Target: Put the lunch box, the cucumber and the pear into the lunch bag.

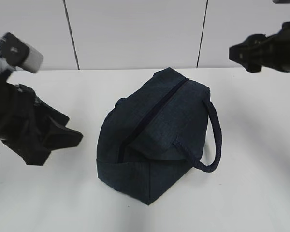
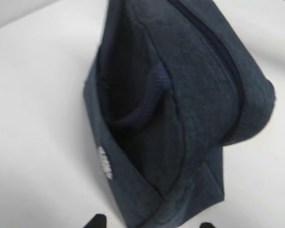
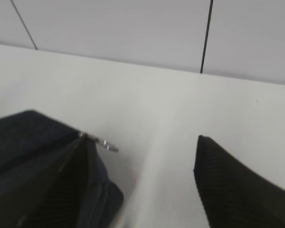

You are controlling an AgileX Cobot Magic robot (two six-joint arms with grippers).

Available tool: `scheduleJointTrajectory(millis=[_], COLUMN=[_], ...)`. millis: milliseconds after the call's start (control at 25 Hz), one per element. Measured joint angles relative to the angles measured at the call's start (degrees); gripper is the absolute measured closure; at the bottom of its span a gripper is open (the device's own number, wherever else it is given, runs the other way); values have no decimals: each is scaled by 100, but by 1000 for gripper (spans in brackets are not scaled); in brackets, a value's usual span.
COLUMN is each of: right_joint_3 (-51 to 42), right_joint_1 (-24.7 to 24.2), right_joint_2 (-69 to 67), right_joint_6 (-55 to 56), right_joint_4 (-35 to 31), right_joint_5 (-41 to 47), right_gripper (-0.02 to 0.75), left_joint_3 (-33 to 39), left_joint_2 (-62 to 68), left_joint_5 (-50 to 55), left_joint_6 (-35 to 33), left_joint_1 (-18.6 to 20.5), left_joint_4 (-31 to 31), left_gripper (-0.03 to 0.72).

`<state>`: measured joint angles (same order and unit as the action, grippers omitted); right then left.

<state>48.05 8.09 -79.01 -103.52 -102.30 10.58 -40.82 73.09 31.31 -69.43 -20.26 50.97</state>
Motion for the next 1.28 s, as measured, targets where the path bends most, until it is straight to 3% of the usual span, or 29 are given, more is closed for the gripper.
scheduleJointTrajectory(millis=[120,240,320,440,600,760,1000,1280], right_joint_3=[-866,-1499,-1720,-1747,-1747,-1750,-1820,-1832], right_joint_1=[0,0,0,0,0,0,0,0], right_joint_2=[865,1690,2133,2577,3278,4607,5949,7287], right_joint_6=[124,1102,2261,4413,7086,8817,9936,10045], right_joint_4=[233,1050,2183,4351,7235,8914,10082,10173], right_joint_5=[35,328,947,2384,3566,4313,5417,5654], right_gripper=[203,206,206,209,238,268,277,277], left_joint_3=[0,0,0,0,4,4,11,857], left_joint_2=[-585,-1144,-1528,-2046,-2771,-3627,-4840,-5818], left_joint_5=[-246,-196,-23,466,1422,2282,2979,3453], left_joint_6=[1005,2014,2729,3589,4674,5367,5889,6103], left_joint_1=[0,0,0,0,0,0,0,0], left_joint_4=[-836,-1621,-2229,-3122,-4101,-4520,-4795,-4867], left_gripper=[330,330,331,330,331,338,366,391])
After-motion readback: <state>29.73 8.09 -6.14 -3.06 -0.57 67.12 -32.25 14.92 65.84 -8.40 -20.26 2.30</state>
